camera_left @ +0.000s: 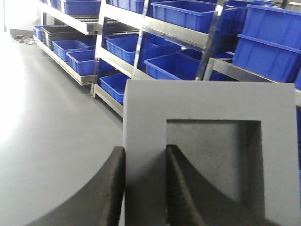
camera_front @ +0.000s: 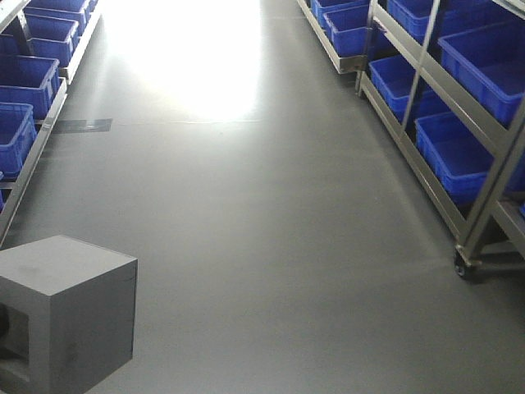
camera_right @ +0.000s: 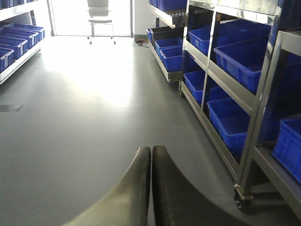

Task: Sort gray base to blue bin
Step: 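Drive down the aisle of blue bins toward the shelf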

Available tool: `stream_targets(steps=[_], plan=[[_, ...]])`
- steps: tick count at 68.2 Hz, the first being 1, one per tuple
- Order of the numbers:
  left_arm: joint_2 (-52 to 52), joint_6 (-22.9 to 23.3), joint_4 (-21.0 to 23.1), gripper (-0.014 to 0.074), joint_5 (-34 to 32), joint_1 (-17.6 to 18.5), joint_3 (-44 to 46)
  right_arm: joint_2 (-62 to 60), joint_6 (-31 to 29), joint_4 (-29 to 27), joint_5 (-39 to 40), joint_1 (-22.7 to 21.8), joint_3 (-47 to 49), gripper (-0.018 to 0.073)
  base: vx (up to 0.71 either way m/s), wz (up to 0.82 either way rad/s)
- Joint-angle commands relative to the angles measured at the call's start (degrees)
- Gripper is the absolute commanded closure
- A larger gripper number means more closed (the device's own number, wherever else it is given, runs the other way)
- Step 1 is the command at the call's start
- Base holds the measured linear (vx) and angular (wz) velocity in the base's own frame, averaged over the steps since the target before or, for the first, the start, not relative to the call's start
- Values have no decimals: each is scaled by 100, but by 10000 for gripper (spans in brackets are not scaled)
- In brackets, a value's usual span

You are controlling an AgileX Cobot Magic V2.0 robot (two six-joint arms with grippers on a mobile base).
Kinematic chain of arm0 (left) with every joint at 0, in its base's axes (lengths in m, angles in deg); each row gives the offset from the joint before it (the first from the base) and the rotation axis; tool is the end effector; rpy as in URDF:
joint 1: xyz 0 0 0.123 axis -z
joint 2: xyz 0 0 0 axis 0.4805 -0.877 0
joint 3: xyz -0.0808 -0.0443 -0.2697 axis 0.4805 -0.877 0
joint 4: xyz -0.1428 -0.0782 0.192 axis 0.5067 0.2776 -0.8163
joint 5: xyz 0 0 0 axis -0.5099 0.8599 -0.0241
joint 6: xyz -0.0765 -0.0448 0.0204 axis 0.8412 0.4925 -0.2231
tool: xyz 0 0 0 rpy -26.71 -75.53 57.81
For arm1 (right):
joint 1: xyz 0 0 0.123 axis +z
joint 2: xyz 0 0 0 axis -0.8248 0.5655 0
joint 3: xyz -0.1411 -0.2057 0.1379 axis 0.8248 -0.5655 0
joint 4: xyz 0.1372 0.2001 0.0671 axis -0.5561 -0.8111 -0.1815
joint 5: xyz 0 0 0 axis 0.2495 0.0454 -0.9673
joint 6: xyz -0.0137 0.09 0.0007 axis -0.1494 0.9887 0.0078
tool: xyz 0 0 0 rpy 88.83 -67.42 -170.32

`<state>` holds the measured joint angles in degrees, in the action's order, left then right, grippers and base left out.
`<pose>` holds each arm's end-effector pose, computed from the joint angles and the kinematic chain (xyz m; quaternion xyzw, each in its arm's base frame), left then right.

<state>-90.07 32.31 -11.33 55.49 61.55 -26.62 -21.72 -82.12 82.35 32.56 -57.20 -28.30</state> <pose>0.0579 -0.0313 0.2672 0.1030 0.7281 -0.2490 0.6303 0.0561 -0.0024 0.1857 -0.0037 0.7517 -0.0284 0.6589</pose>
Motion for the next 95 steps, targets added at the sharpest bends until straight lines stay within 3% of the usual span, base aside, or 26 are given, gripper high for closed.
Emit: stream_targets(steps=[1,95], plan=[[-39,26,-3,603,-613,42,165,-91,-69,27,409,6,-42,564,41,18],[-39,26,-3,603,-613,42,165,-91,-69,27,409,6,-42,564,47,4]])
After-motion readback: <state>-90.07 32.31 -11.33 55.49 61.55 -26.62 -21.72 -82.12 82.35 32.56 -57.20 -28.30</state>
